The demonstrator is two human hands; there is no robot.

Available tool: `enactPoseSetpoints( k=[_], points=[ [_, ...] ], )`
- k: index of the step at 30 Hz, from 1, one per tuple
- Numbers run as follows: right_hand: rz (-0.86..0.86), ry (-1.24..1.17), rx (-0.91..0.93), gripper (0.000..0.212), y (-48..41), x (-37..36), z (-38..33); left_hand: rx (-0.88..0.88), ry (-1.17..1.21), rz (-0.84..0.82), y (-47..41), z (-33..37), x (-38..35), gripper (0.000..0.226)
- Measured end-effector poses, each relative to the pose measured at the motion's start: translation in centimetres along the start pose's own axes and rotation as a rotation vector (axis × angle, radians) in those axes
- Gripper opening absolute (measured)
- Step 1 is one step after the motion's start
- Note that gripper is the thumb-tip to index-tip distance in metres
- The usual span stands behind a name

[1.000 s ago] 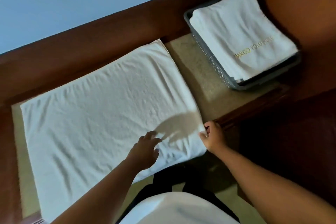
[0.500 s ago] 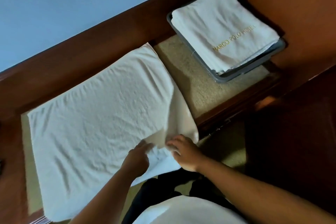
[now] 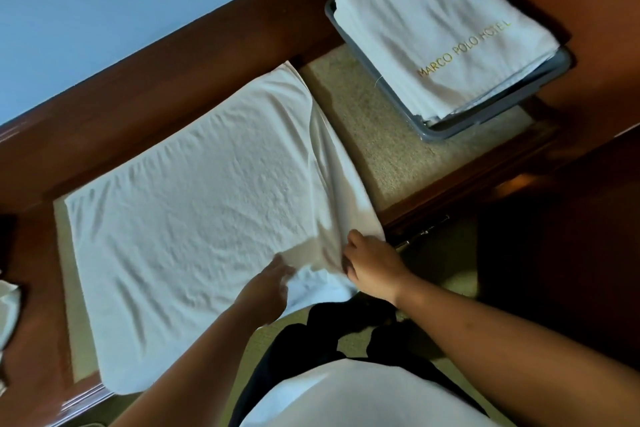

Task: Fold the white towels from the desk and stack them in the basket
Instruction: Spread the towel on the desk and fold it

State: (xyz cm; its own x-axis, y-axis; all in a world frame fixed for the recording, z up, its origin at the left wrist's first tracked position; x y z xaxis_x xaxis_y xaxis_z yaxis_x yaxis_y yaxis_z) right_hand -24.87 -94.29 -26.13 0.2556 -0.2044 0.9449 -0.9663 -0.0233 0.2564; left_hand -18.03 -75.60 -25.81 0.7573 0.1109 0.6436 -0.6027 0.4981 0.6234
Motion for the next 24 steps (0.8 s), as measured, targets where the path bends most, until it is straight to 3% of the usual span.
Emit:
enactPoseSetpoints(
  k=[3, 10, 12, 16, 18, 21, 24],
  points=[
    [-0.122, 0.098, 0.127, 0.021, 1.7, -2.2, 0.6, 0.018, -0.014, -0.016, -0.1, -0.3, 0.0, 0.041],
    [-0.481, 0.194, 0.191, 0.031, 4.0, -5.3, 1.1, -0.005, -0.053, -0.101, -1.1, 2.8, -1.5, 0.055],
    [-0.465, 0.199, 0.234, 0.028, 4.4, -5.1, 0.3, 0.019, -0.101, -0.130, -0.9, 3.4, -2.2, 0.057],
    [-0.236, 0.268, 0.358, 0.016, 4.2, -3.4, -2.7, -0.014, -0.118, -0.115, -0.6, 3.5, -2.1, 0.058],
    [-0.144, 0.142, 0.355, 0.012, 3.7, -2.7, -3.5, -0.039, -0.083, -0.042, -0.5, 3.2, -0.8, 0.055],
    [-0.236, -0.044, 0.224, 0.019, 3.1, -3.2, -3.2, 0.007, -0.070, 0.080, 0.2, 1.5, 1.3, 0.052],
    [-0.357, -0.108, 0.089, 0.021, 3.0, -4.1, -2.3, 0.035, -0.113, 0.044, 1.3, 0.1, 1.1, 0.049]
  ],
)
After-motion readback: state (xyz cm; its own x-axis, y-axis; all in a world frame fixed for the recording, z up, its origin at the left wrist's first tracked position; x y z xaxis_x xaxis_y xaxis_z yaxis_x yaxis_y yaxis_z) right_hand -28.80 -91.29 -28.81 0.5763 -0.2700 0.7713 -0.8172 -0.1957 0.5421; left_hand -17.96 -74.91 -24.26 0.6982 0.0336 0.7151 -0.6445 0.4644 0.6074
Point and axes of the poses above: each hand's wrist, its own y-axis away from the middle knuckle, its own x-axis out of the back of the hand, z = x × y, the point moved 9 cm from there along -y, towards the middle knuckle, and after that the axes turned 10 degrees about y, right-handed, at the moved point
